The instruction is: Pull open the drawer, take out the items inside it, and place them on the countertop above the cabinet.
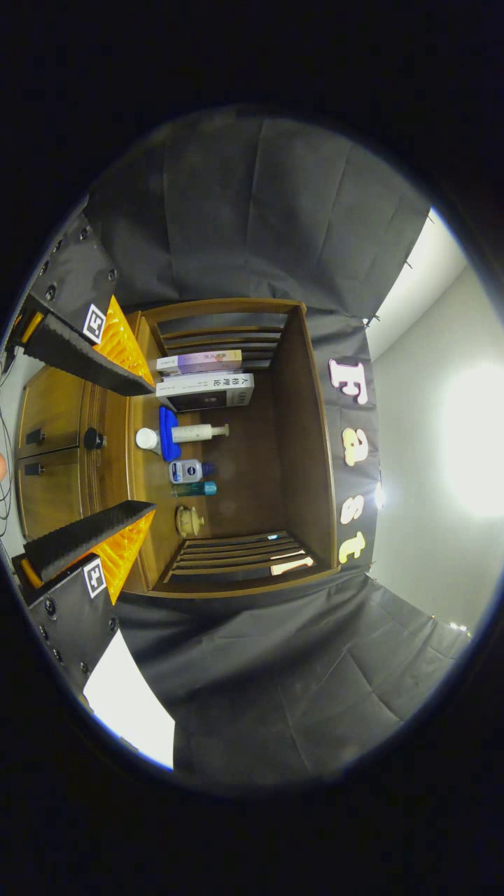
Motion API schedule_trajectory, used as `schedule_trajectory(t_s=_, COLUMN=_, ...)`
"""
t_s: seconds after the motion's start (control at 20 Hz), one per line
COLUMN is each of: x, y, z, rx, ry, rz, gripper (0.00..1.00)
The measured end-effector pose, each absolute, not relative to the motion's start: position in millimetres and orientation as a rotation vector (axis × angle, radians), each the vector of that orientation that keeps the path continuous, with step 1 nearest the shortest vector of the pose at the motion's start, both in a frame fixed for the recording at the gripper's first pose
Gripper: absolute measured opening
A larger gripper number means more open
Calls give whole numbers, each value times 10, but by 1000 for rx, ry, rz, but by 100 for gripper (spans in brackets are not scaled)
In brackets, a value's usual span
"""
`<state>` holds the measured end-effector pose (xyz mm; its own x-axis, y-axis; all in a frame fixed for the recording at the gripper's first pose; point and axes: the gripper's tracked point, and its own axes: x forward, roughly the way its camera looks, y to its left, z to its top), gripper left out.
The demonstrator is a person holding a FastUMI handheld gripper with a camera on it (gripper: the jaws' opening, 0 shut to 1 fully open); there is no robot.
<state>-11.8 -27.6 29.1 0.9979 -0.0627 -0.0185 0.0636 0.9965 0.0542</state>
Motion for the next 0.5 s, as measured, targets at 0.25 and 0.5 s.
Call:
schedule_trajectory(t_s=0.25, x=-119, y=-264, z=252, rx=58, ry=31, rz=-57, gripper=95)
schedule_trajectory(t_s=0.5, x=-103, y=-235, z=294, rx=54, ry=19, rz=-51, gripper=95)
